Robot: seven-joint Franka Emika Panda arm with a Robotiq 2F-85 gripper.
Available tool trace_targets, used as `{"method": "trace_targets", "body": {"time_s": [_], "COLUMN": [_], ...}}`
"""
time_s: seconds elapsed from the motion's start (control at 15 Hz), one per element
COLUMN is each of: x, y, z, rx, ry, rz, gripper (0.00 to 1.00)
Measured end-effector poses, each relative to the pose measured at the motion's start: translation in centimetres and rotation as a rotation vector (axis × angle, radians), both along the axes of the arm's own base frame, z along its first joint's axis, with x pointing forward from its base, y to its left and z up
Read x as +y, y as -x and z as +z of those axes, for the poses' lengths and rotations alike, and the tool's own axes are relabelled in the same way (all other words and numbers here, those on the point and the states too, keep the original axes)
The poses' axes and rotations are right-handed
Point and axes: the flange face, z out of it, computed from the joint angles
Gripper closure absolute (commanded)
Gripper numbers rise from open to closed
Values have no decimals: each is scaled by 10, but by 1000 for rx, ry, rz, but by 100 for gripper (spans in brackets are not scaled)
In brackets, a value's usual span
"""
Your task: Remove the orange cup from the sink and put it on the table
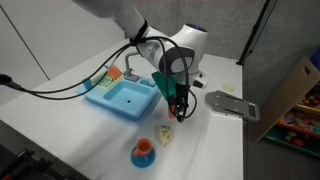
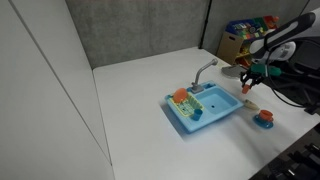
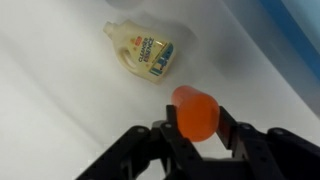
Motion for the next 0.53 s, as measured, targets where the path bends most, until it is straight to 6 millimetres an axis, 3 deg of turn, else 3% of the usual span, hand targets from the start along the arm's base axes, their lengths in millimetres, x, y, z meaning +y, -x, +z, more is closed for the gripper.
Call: {"method": "trace_targets", "body": {"time_s": [0.53], "x": [-18], "y": [-5], "z": [-29], "rx": [-38], "ry": [2], "rz": [-54], "gripper": [83]}}
